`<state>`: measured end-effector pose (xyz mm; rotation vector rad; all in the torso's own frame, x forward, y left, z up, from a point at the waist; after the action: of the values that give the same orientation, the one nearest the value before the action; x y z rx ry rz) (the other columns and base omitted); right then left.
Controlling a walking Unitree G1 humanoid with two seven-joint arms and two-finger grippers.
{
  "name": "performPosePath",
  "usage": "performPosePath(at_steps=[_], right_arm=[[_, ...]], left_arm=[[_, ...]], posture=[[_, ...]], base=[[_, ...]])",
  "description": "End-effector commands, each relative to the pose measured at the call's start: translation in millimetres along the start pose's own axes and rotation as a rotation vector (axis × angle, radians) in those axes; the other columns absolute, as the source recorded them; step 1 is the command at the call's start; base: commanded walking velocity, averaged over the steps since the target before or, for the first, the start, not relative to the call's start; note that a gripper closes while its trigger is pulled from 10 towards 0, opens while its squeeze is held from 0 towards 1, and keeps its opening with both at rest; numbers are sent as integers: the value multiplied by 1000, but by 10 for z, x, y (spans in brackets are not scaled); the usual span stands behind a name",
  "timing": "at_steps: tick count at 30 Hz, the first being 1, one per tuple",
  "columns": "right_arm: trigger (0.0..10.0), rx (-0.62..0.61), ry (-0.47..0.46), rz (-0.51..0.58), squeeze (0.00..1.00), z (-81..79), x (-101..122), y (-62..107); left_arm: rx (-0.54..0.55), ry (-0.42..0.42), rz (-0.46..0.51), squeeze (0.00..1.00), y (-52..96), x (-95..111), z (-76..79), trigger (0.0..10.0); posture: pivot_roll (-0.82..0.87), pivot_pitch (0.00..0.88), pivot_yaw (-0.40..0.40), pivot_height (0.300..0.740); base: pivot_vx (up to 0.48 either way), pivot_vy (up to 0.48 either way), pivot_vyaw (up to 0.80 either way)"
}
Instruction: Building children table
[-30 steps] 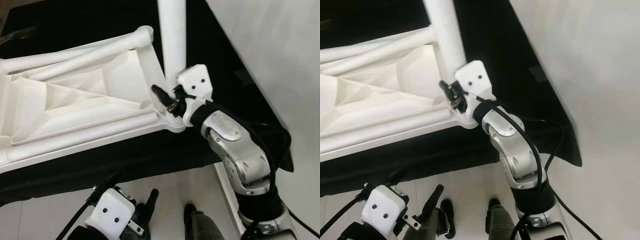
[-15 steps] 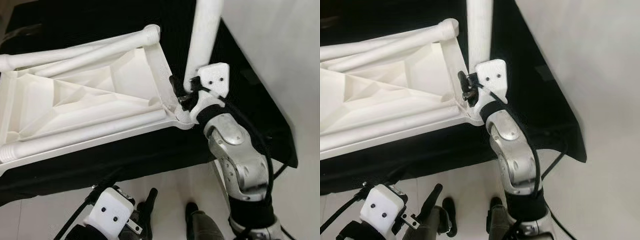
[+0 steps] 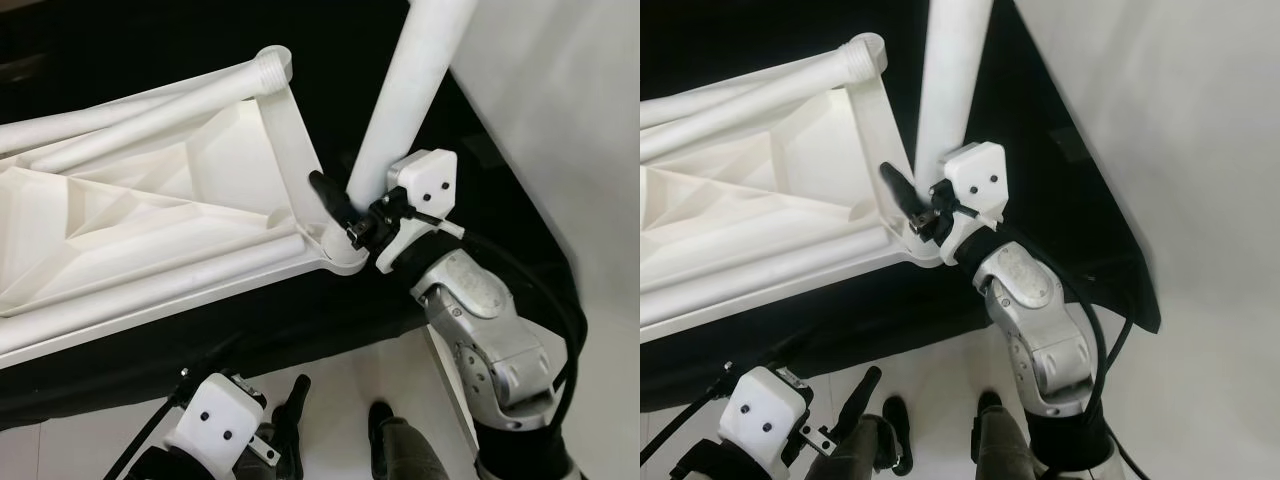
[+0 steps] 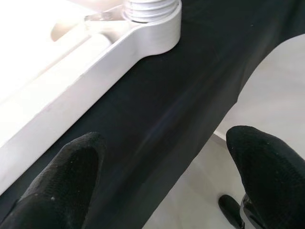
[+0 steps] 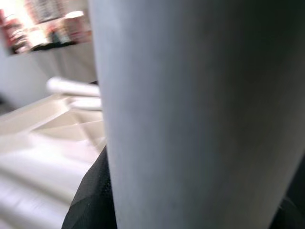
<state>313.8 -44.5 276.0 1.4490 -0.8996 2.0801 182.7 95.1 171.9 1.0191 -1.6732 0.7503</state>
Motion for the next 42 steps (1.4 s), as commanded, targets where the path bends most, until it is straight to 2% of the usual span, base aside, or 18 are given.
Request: performPosePath(at_steps=[1, 4, 5, 9, 11, 18, 19, 20, 22, 27, 29, 31, 36, 38, 39, 41, 42], right_arm=[[10000, 39, -47, -207, 0, -24, -540, 61], [10000, 226, 54, -207, 0, -59, -466, 41], [10000, 226, 54, -207, 0, -59, -466, 41], [10000, 413, 91, -255, 0, -110, -475, 79], [10000, 413, 91, -255, 0, -110, -475, 79], [10000, 567, 41, -287, 0, -141, -492, 120], [10000, 596, -4, -290, 0, -155, -488, 122], [10000, 596, -4, -290, 0, -155, -488, 122], [10000, 625, -89, -305, 0, -179, -504, 129], [10000, 589, -77, -351, 0, -169, -615, 86], [10000, 497, -87, -387, 0, -147, -694, 37], [10000, 455, -87, -402, 0, -147, -729, 33], [10000, 320, -122, -441, 0, -201, -822, 110], [10000, 228, -105, -475, 0, -159, -876, 154], [10000, 228, -105, -475, 0, -159, -876, 154], [10000, 126, -72, -500, 0, -77, -912, 176], [10000, 126, -72, -500, 0, -77, -912, 176]], left_arm=[[-1, 10, -16, 0, 20, -46, 16, 10000], [-3, 11, -14, 0, 19, -44, 27, 10000], [-3, 11, -14, 0, 19, -44, 27, 10000], [0, 13, -12, 0, 31, -32, 37, 10000], [0, 13, -12, 0, 31, -32, 37, 10000], [1, 17, -11, 0, 39, -19, 48, 10000], [1, 17, -11, 0, 40, -17, 51, 10000], [1, 17, -11, 0, 40, -17, 51, 10000], [1, 19, -10, 0, 39, -13, 53, 10000], [1, 22, -9, 0, 40, -5, 57, 10000], [0, 23, -10, 0, 47, -2, 60, 10000], [1, 23, -10, 0, 50, 0, 61, 10000], [2, 26, -10, 0, 56, 4, 57, 10000], [-1, 26, -11, 0, 58, 2, 59, 10000], [-1, 26, -11, 0, 58, 2, 59, 10000], [-2, 27, -12, 0, 60, 0, 59, 10000], [-2, 27, -12, 0, 60, 0, 59, 10000]], posture=[[43, 423, 92, 740], [43, 422, 85, 740], [43, 422, 85, 740], [47, 422, 77, 740], [47, 422, 77, 740], [51, 421, 73, 740], [51, 423, 73, 740], [51, 423, 73, 740], [53, 425, 73, 740], [56, 432, 75, 740], [52, 436, 72, 740], [52, 437, 71, 740], [49, 445, 74, 740], [50, 446, 75, 740], [50, 446, 75, 740], [48, 446, 75, 740], [48, 446, 75, 740]], base=[[0, 0, 0], [0, 0, 0], [0, 0, 0], [0, 0, 0], [0, 0, 0], [0, 0, 0], [0, 0, 0], [0, 0, 0], [0, 0, 0], [0, 0, 0], [0, 0, 0], [0, 0, 0], [0, 0, 0], [0, 0, 0], [0, 0, 0], [0, 0, 0], [0, 0, 0]])
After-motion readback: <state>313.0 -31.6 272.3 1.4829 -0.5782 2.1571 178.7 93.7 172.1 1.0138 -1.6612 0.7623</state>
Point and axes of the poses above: a point about 5 cm out from each wrist's last joint towards the gripper, its own y axis pointing back from the gripper into the wrist, its own x axis along the axis of the wrist's last joint, z = x × y, the point moved 5 cm from there along -y, pointing out of the wrist towards the gripper, and after that the axes turned 2 degrees about -y, right-handed, at the moved point
